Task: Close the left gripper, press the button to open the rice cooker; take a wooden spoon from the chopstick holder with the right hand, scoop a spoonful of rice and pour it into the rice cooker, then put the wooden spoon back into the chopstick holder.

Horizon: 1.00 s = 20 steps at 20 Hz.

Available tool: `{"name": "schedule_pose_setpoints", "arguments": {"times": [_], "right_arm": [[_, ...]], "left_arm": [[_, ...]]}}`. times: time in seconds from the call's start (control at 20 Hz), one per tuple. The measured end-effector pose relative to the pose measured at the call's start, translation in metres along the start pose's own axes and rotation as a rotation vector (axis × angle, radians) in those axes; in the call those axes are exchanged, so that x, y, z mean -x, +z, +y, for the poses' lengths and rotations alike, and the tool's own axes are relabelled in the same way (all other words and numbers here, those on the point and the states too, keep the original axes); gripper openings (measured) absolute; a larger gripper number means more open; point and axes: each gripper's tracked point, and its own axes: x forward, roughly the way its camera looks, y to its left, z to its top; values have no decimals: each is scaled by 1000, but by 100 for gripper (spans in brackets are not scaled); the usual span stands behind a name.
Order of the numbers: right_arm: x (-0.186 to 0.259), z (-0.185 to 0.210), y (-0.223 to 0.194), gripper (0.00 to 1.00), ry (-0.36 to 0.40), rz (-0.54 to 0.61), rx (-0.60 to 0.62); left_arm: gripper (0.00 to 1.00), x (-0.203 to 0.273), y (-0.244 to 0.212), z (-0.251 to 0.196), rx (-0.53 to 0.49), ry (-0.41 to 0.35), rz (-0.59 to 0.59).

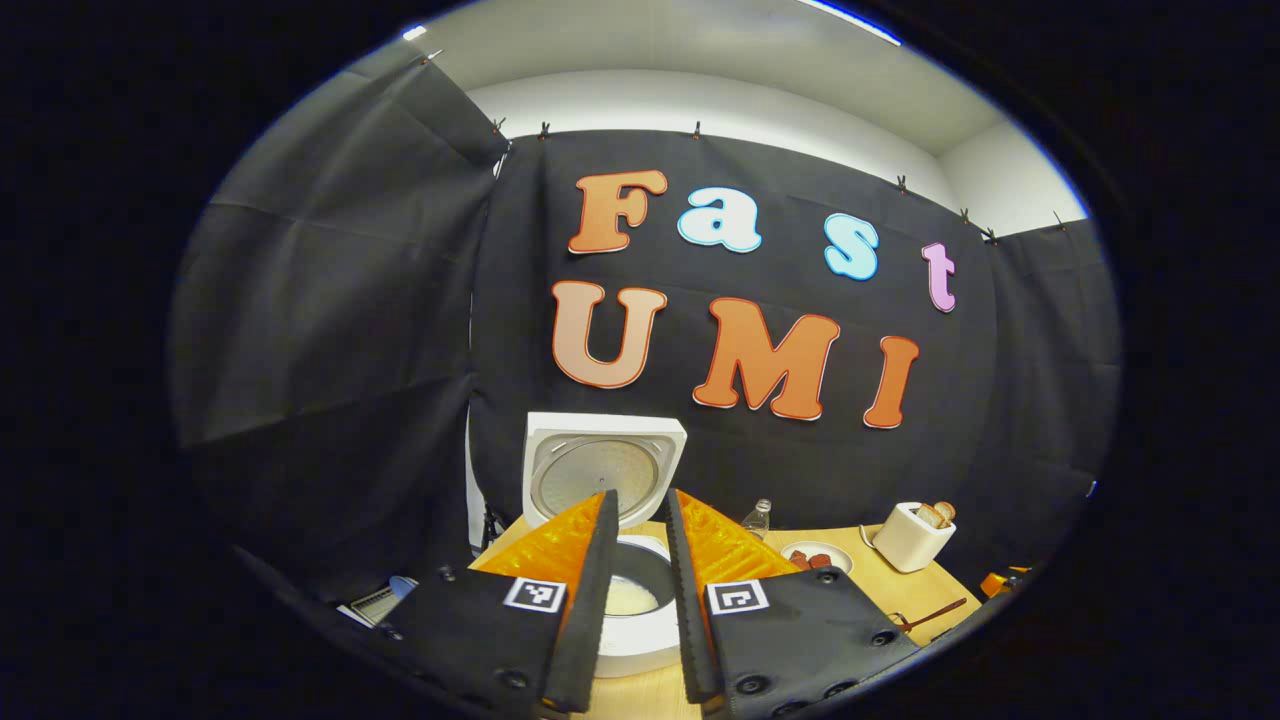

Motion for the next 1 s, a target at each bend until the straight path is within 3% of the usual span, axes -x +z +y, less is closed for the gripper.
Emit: {"name": "schedule_pose_setpoints", "arguments": {"times": [0.15, 0.35, 0.4, 0.45, 0.5, 0.6, 0.65, 0.9, 1.0], "right_arm": [[-11, 9, -22, 95, 11, 43, -50], [-22, 21, -50, 95, 22, 108, -137], [-24, 23, -54, 95, 23, 118, -161], [-25, 26, -60, 93, 29, 129, -189], [-26, 28, -64, 92, 32, 142, -222], [-32, 31, -71, 84, 31, 157, -294], [-33, 32, -73, 77, 27, 162, -332], [-41, 43, -69, 56, 36, 168, -474], [-45, 44, -68, 40, 34, 173, -490]], "left_arm": [[43, 10, -1, 7, 10, 7, 1], [96, 18, -4, 23, 33, 37, 4], [99, 20, -8, 28, 32, 49, 9], [92, 22, -11, 33, 26, 63, 17], [92, 24, -14, 37, 20, 71, 25], [92, 28, -17, 48, 11, 89, 39], [99, 29, -18, 53, 8, 104, 43], [96, 37, -18, 67, -31, 131, 49], [96, 38, -16, 72, -43, 144, 49]]}}
